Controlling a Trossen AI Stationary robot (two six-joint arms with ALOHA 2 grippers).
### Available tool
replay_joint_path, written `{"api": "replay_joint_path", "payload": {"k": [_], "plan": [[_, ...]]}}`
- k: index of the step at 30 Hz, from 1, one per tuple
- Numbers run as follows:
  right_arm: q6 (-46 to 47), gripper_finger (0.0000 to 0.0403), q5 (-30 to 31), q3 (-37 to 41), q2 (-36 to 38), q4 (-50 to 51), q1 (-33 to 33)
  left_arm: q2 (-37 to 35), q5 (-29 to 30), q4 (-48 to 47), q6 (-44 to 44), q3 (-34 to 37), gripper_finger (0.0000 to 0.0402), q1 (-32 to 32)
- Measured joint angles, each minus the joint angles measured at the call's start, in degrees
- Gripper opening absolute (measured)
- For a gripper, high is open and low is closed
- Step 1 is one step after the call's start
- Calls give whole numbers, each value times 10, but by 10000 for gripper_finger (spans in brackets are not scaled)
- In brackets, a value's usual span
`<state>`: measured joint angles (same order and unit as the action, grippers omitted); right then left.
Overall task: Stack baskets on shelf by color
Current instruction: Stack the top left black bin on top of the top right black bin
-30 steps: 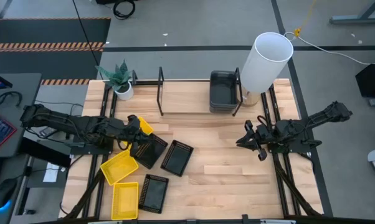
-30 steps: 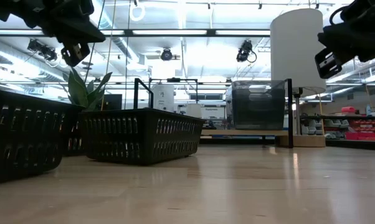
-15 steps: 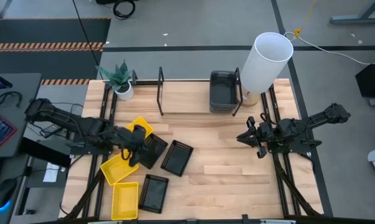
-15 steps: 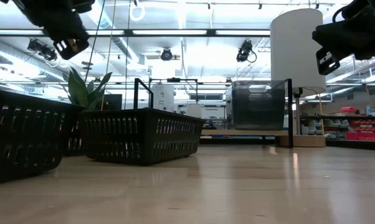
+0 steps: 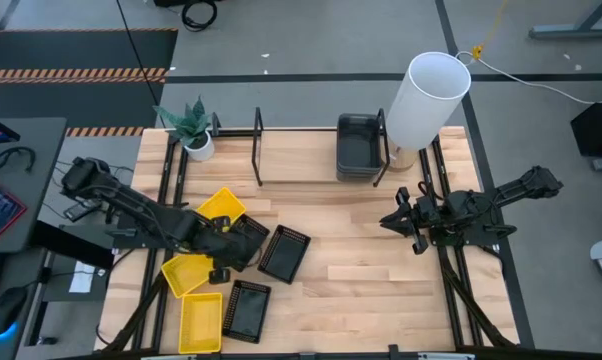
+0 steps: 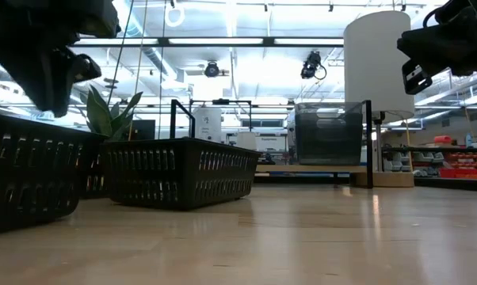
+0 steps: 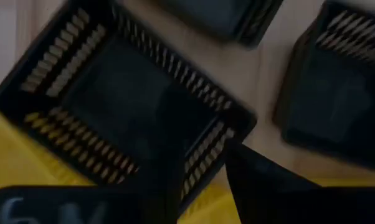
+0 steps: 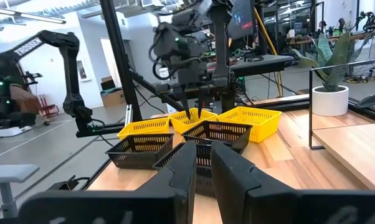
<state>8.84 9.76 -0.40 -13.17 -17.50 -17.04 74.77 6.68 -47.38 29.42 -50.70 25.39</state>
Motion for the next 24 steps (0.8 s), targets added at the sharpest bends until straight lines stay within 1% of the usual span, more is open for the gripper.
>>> {"api": "replay_joint_path", "payload": {"k": [3, 5, 8, 13, 16, 20, 24], "plan": [[0, 55, 0, 0, 0, 0, 0, 41, -1, -50, 0, -42, 133, 0], [0, 55, 0, 0, 0, 0, 0, 66, 0, -55, -1, -60, 136, 0], [0, 55, 0, 0, 0, 0, 0, 102, -2, -58, 0, -83, 137, 1], [0, 55, 0, 0, 0, -1, 0, 156, -4, -74, -12, -109, 145, 27], [0, 55, 0, 0, -2, -3, 0, 182, 2, -122, -28, -123, 155, 39], [0, 55, 0, 0, -2, -5, 0, 201, 14, -170, -37, -135, 172, 47], [0, 55, 0, 0, -2, -5, 0, 202, 14, -172, -51, -135, 182, 48]]}}
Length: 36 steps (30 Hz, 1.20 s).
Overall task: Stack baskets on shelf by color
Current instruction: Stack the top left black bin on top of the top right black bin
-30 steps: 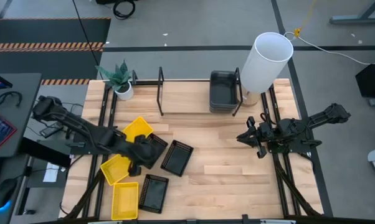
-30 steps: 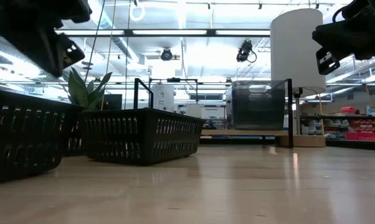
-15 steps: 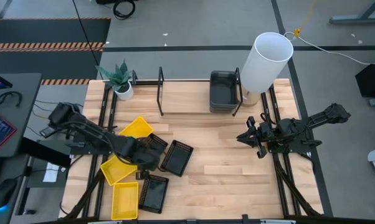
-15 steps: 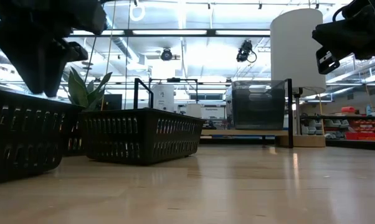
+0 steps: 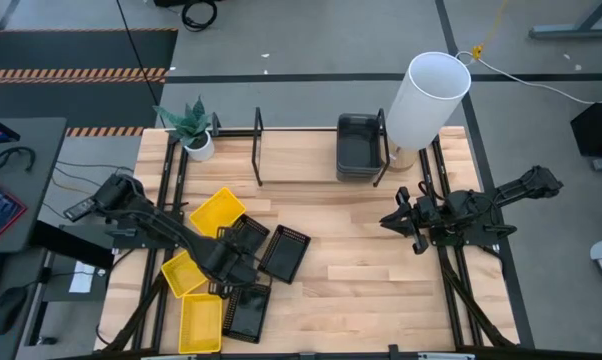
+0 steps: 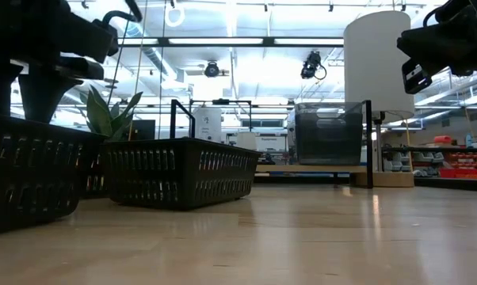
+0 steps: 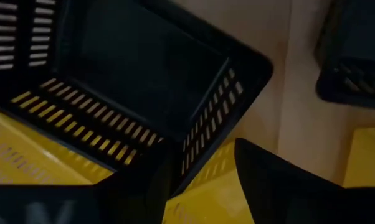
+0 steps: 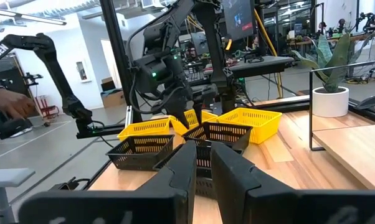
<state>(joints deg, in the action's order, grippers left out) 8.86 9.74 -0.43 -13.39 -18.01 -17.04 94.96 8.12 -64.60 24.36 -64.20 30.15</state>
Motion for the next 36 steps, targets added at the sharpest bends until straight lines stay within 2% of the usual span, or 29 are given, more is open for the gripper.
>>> {"api": "replay_joint_path", "payload": {"k": [10, 22, 27, 32, 36], "plan": [[0, 55, 0, 0, 0, 0, 0, 2, 0, 25, -1, 0, 163, 0], [0, 55, 0, 0, 0, -3, 0, 75, -9, 21, -32, 1, 118, -2], [0, 55, 0, 0, 0, -3, 0, 79, -9, 18, -35, 1, 81, -5], [0, 55, 0, 0, 0, -3, 0, 79, -12, 13, -32, 1, 14, -7], [0, 55, 0, 0, 0, -3, 0, 78, -15, -4, -26, -4, 9, -11]]}}
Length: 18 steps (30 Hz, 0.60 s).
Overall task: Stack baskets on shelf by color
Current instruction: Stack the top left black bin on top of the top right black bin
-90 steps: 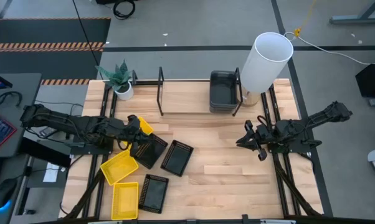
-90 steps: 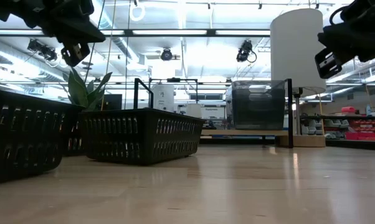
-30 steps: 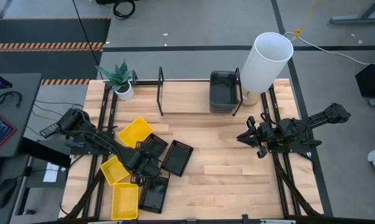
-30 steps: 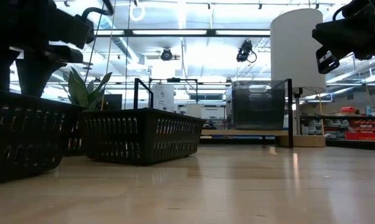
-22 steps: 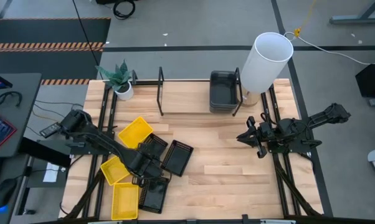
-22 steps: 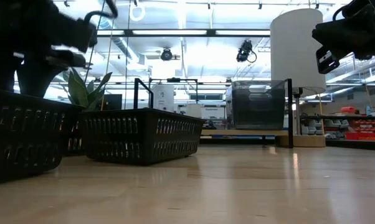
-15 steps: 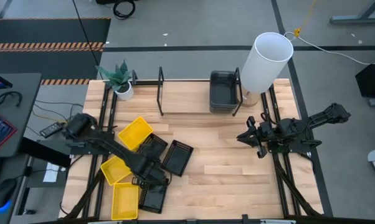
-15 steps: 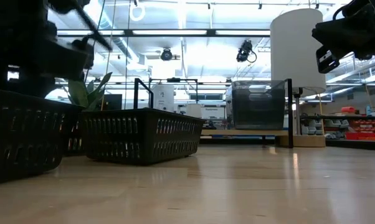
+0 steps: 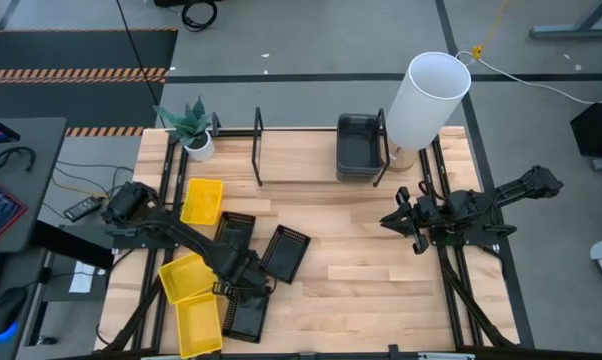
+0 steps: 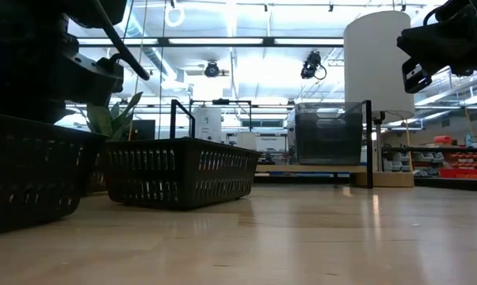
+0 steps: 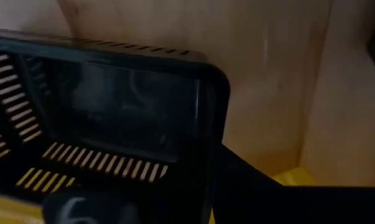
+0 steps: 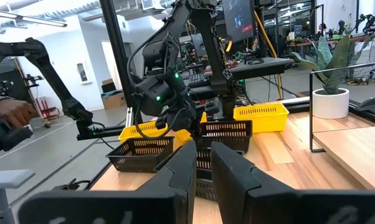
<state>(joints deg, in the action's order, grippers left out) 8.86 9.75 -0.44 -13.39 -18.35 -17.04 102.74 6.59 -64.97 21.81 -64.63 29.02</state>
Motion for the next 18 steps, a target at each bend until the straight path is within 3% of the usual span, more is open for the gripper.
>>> {"api": "replay_joint_path", "payload": {"k": [10, 18], "plan": [[0, 55, 0, 0, 0, 0, 0, 0, 17, -36, -17, -64, 6, -14], [0, 55, 0, 0, 0, 0, 0, 0, 41, -94, -3, -156, 5, -16]]}}
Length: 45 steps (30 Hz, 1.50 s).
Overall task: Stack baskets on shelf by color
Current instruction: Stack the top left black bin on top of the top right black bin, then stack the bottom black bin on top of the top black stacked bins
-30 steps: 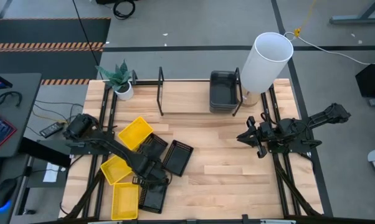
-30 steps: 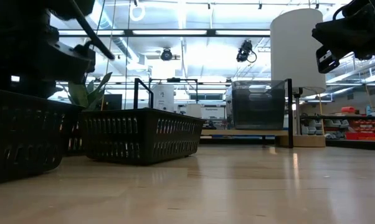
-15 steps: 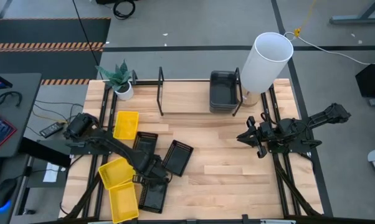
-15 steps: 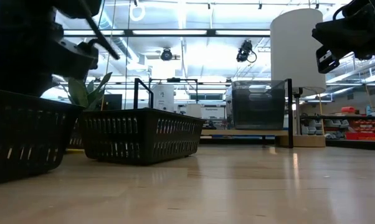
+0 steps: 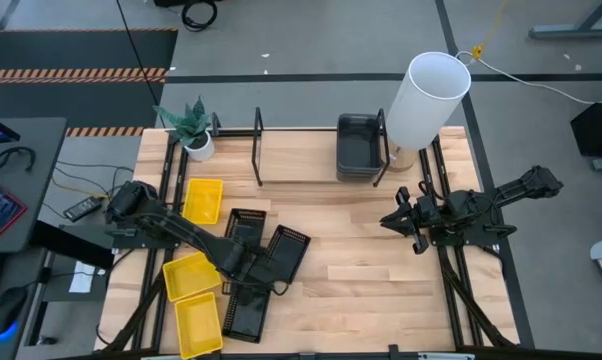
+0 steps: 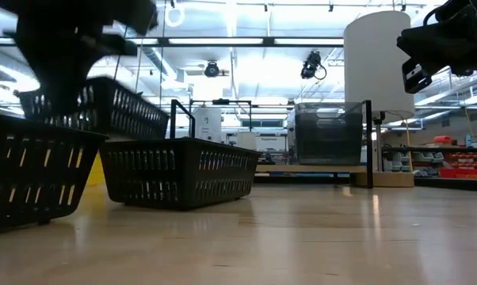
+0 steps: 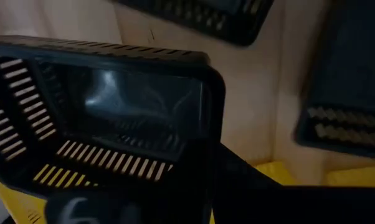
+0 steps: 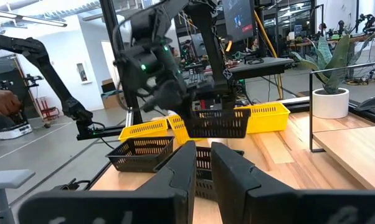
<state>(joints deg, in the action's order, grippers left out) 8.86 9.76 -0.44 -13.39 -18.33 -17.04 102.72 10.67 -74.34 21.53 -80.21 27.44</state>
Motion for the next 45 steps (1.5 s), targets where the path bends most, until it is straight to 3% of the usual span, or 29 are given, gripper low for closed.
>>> {"api": "replay_joint_path", "payload": {"k": [8, 16, 23, 31, 41, 45], "plan": [[0, 55, 0, 0, 0, 0, 0, 0, 47, 47, 17, -77, 5, 11], [0, 55, 0, 0, 0, 0, 0, 7, 68, 184, -1, -65, 5, 24], [0, 55, 0, 0, 0, 0, 0, 38, 97, 188, -23, -64, 6, 24], [0, 55, 0, 0, 0, 0, 0, 59, 69, 174, -22, -64, 19, 23], [0, 55, -2, 0, -5, -5, 0, 55, 56, 172, -7, -64, 116, 20], [0, 55, -4, 0, -6, -5, 0, 42, -26, 172, 17, -69, 146, 14]]}}
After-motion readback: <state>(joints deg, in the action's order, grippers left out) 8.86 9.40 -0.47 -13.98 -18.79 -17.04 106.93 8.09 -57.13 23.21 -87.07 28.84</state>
